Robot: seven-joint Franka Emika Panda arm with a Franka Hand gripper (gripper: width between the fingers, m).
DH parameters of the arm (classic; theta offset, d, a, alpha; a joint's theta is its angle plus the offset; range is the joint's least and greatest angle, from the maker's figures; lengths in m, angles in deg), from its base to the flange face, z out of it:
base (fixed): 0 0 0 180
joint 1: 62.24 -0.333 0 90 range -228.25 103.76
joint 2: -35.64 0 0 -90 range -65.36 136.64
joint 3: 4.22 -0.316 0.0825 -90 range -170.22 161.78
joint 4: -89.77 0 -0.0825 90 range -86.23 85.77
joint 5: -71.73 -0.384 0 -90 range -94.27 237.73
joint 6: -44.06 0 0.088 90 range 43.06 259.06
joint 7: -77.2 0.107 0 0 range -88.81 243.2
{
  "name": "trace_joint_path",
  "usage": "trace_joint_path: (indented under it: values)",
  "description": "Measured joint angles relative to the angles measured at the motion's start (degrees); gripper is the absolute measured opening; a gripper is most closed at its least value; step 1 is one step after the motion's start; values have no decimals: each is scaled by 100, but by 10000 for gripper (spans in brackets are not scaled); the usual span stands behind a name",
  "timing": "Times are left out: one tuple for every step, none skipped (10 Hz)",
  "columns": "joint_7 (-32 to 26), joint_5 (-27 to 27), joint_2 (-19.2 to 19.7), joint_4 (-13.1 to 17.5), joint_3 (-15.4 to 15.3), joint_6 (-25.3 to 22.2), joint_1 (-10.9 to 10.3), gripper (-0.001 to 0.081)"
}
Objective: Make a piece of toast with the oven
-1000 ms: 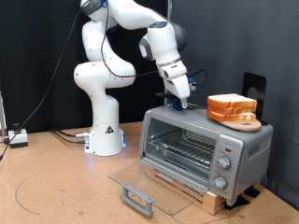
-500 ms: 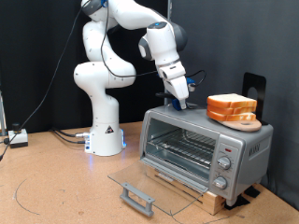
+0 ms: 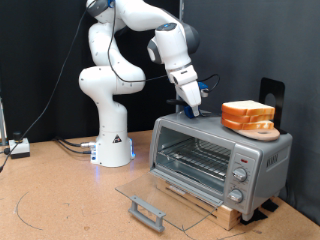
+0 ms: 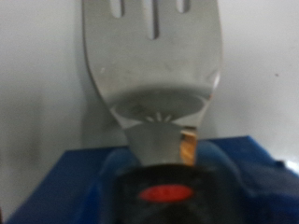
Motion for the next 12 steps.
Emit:
trace_joint_path:
  values:
    - [-18, -30, 0, 0, 30, -63, -2, 795]
    - [-40, -62, 0, 0, 43, -87, -3, 795]
    - [-63, -90, 0, 0, 43, -90, -5, 624]
    - [-94, -110, 0, -1, 43, -92, -6, 441]
    - [-124, -140, 0, -4, 47, -100, -6, 441]
    - [-131, -162, 0, -4, 54, -107, -6, 395]
    - [-131, -171, 0, -4, 61, -107, -5, 395]
    - [-131, -179, 0, -4, 75, -107, -4, 395]
    - [-156, -227, -1, -3, 124, -107, -4, 395]
    - [-223, -317, -8, 2, 203, -107, -6, 395]
    - [-297, -373, -32, 21, 345, -155, -6, 395]
    - [-341, -376, -89, 68, 554, -339, -4, 395]
